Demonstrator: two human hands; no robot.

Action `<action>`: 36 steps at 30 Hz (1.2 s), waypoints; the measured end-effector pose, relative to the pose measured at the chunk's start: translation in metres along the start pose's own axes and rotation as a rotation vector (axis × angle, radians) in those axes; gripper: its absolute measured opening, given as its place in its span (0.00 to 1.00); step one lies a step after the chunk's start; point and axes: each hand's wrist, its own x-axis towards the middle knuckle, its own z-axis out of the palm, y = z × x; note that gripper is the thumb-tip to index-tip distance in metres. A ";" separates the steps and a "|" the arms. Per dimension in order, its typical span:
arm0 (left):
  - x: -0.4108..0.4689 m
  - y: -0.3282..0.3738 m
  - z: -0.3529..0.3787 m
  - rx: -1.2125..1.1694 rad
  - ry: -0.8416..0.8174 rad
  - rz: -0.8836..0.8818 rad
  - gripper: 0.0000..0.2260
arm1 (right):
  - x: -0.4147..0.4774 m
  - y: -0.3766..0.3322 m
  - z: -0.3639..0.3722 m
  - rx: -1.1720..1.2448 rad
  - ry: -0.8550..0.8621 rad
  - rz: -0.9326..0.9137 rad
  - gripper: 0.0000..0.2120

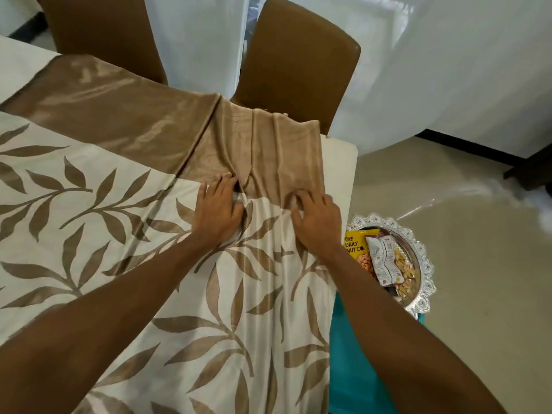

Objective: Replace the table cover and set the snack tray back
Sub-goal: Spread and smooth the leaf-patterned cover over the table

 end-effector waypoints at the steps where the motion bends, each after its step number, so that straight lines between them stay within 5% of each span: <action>1: 0.000 0.001 0.001 0.003 0.007 -0.004 0.27 | 0.001 0.011 -0.005 -0.023 -0.003 0.025 0.13; 8: 0.005 0.005 0.004 0.065 0.017 0.003 0.26 | -0.003 0.037 -0.026 -0.079 -0.068 0.256 0.10; 13: 0.012 0.009 0.006 0.093 -0.002 -0.009 0.25 | -0.009 -0.005 -0.010 0.032 -0.190 0.011 0.21; 23: 0.018 0.010 0.005 0.131 -0.069 -0.026 0.27 | 0.005 0.064 -0.045 -0.198 -0.125 0.441 0.17; 27: 0.020 0.010 0.005 0.140 -0.079 -0.042 0.27 | 0.014 0.039 -0.045 0.002 -0.094 0.304 0.16; 30: 0.020 0.016 0.005 0.124 -0.090 -0.051 0.27 | -0.006 0.027 -0.023 0.043 -0.223 0.171 0.26; 36: 0.022 0.015 0.004 0.114 -0.111 -0.036 0.26 | -0.014 0.042 -0.005 0.009 -0.336 0.255 0.33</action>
